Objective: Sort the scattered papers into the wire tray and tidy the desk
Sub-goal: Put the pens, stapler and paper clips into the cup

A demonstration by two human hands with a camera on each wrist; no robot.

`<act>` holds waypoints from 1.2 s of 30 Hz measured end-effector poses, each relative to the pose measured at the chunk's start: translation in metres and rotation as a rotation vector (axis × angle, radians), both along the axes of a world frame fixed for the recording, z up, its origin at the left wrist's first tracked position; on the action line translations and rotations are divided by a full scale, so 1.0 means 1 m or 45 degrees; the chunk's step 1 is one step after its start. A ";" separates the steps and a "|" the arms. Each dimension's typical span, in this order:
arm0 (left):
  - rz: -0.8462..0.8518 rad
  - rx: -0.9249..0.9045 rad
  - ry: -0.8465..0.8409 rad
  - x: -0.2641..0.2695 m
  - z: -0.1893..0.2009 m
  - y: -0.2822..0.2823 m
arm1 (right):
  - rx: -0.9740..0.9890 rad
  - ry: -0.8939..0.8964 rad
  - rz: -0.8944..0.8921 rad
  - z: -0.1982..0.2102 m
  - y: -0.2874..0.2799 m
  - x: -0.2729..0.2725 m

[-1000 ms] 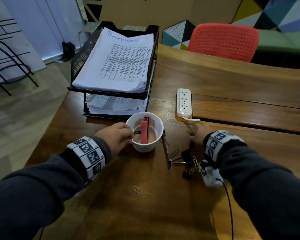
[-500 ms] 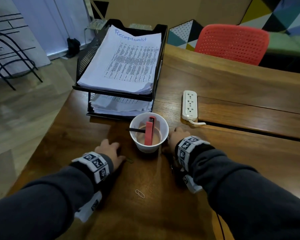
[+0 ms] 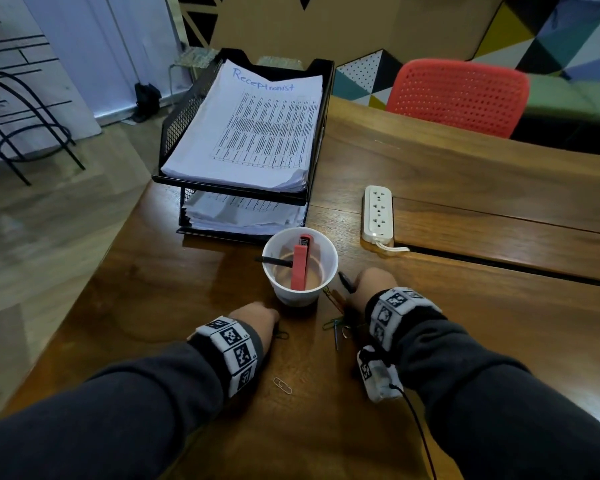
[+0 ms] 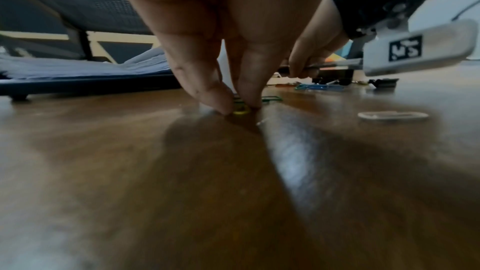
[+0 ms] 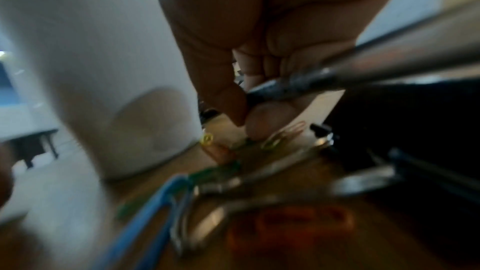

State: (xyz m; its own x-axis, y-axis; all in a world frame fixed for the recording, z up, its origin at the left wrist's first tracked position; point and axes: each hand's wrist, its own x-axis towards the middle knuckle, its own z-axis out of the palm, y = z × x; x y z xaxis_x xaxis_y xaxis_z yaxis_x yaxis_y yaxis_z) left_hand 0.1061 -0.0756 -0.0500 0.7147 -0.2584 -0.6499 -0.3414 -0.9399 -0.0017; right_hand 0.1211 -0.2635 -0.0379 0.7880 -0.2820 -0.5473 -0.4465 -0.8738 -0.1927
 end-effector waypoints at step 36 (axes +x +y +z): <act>-0.023 -0.551 -0.578 0.037 0.111 -0.015 | 0.008 0.019 -0.060 -0.013 -0.023 -0.069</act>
